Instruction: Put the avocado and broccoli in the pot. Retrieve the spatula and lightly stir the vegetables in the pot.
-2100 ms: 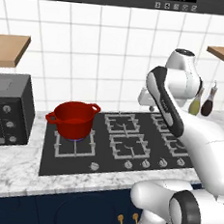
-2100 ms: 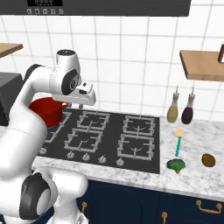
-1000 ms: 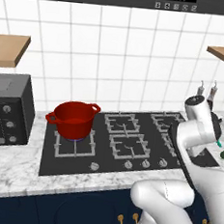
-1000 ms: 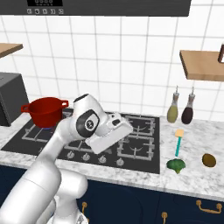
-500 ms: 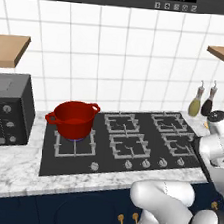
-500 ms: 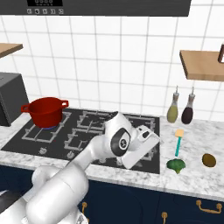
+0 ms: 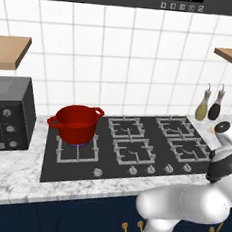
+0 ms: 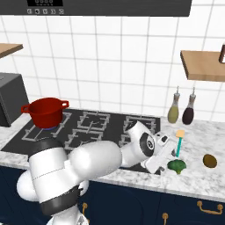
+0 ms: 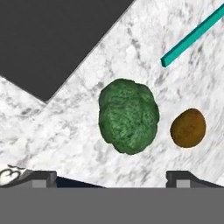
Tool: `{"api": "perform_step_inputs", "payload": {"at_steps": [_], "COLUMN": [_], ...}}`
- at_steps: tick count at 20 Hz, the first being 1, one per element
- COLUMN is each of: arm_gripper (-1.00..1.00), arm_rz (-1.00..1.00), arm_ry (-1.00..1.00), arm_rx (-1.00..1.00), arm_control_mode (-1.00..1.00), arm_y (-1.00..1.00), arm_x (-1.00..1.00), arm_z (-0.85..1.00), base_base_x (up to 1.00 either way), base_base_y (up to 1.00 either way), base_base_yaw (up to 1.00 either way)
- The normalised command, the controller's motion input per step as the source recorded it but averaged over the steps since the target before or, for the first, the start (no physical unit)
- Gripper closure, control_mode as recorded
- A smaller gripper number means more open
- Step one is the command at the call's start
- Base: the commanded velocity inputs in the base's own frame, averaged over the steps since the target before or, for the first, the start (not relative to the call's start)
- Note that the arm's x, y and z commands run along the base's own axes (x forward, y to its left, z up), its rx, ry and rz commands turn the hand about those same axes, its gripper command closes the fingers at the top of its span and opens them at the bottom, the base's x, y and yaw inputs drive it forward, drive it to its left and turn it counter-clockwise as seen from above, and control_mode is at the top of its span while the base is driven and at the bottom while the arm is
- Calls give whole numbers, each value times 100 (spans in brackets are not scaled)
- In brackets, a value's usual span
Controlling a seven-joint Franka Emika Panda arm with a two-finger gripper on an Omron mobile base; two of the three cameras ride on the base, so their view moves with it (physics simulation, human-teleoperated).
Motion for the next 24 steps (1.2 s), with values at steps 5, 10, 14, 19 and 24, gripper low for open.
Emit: {"api": "perform_step_inputs", "payload": {"at_steps": [5,10,14,19,24], "arm_gripper": [-100,-100,-100,100,100], "arm_rz": [0,0,0,0,0], "arm_ry": [0,0,0,0,0], "arm_rx": [1,5,0,1,7], "arm_control_mode": [-100,-100,-100,-100,-100], "arm_y": [-33,-37,-16,-17,17], "arm_x": [43,13,34,30,-4], "arm_z": [-35,-49,-21,-10,8], "base_base_x": [0,0,0,0,0], "base_base_y": [0,0,0,0,0], "base_base_yaw": [0,0,0,0,0]}}
